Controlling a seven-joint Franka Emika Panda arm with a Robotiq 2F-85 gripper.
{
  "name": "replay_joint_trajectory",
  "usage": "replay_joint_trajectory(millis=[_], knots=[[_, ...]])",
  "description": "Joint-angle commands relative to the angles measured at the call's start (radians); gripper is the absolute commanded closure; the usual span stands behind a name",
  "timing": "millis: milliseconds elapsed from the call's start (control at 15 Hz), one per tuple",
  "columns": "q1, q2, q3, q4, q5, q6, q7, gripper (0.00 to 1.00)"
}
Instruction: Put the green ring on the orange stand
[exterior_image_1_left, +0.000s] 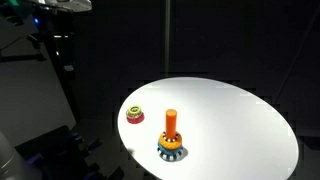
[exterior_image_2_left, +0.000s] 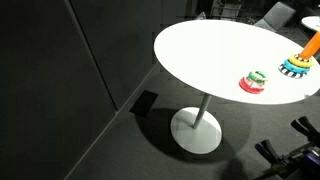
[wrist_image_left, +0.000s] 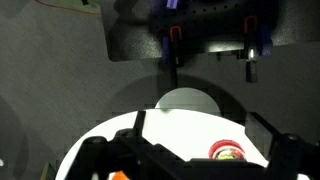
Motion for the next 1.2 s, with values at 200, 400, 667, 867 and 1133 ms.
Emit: replay_joint_trajectory(millis=[200, 400, 667, 867, 1133], knots=[[0.017, 0.001, -0.012, 0.002, -0.009, -0.003, 0.011, 0.0], [0.017, 0.001, -0.012, 0.002, -0.009, -0.003, 0.011, 0.0], [0.018, 0.011, -0.013, 0.005, -0.009, 0.002, 0.011, 0.0], [0.02, 0.028, -0.013, 0.01, -0.01, 0.014, 0.013, 0.0], [0.016, 0.067, -0.017, 0.028, -0.011, 0.054, 0.016, 0.0]])
